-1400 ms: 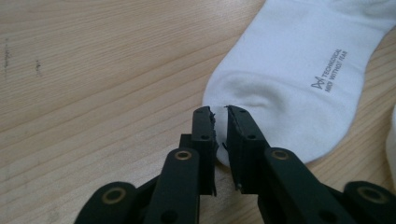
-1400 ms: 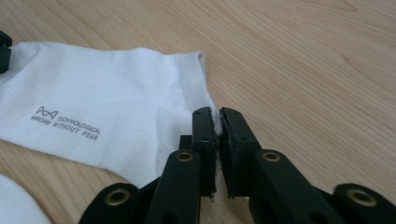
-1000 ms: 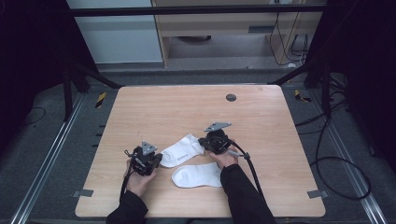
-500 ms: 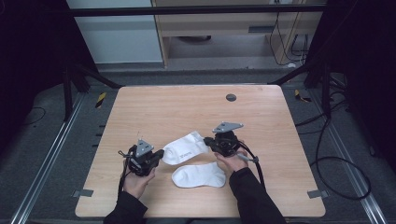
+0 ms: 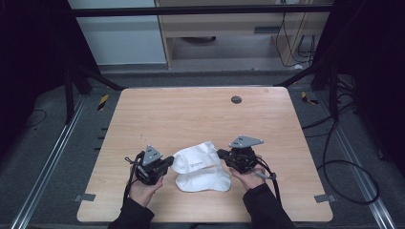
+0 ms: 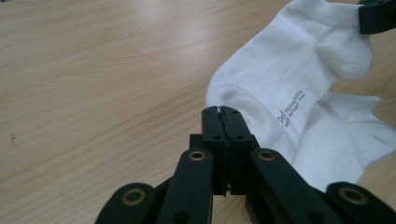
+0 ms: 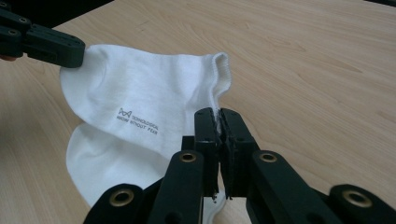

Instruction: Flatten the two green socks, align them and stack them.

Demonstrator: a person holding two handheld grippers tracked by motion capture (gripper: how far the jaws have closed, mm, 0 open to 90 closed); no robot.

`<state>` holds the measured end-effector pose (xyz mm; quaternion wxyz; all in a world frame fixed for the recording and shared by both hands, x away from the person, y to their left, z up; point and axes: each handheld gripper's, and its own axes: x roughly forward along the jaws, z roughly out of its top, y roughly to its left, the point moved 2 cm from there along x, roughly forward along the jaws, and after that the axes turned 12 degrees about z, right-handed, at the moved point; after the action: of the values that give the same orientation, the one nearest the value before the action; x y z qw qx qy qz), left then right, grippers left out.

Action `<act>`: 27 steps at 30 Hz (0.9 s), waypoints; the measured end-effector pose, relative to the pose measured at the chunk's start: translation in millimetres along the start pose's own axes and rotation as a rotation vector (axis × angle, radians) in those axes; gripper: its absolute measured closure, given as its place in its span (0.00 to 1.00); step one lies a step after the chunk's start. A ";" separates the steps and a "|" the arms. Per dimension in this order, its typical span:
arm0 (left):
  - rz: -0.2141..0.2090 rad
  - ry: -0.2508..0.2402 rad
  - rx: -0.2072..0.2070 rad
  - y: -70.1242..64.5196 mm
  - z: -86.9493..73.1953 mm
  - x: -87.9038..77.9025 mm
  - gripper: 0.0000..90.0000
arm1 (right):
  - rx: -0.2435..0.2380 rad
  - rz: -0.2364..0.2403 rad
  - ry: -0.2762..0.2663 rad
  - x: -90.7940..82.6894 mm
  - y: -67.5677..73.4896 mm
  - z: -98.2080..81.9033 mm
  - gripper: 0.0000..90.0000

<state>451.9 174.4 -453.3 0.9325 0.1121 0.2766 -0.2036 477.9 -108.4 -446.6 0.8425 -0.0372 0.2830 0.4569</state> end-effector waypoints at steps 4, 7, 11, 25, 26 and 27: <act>-0.015 0.015 0.015 -5.2 -2.4 -0.5 0.99 | 0.010 0.002 0.004 -5.4 4.0 -10.1 0.96; -0.024 0.022 0.027 -8.6 -3.5 -1.5 0.99 | 0.017 0.010 0.008 -8.6 7.1 -17.2 0.96; -0.029 0.036 0.041 -12.4 -6.1 -1.0 0.99 | 0.027 0.012 0.015 -12.6 11.3 -27.0 0.96; -0.036 0.062 0.063 -18.2 -11.4 -0.8 0.99 | 0.050 0.043 0.027 -18.7 22.4 -40.6 0.96; -0.037 0.065 0.065 -18.1 -11.9 -1.3 0.99 | 0.052 0.043 0.028 -19.4 23.4 -40.8 0.96; -0.039 0.065 0.058 -18.5 -12.6 -1.6 0.99 | 0.047 0.047 0.028 -19.8 23.9 -41.3 0.96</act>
<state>436.6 162.5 -464.6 0.9152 0.1400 0.3028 -0.2259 432.4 -122.7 -466.3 0.8281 -0.0171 0.3061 0.4693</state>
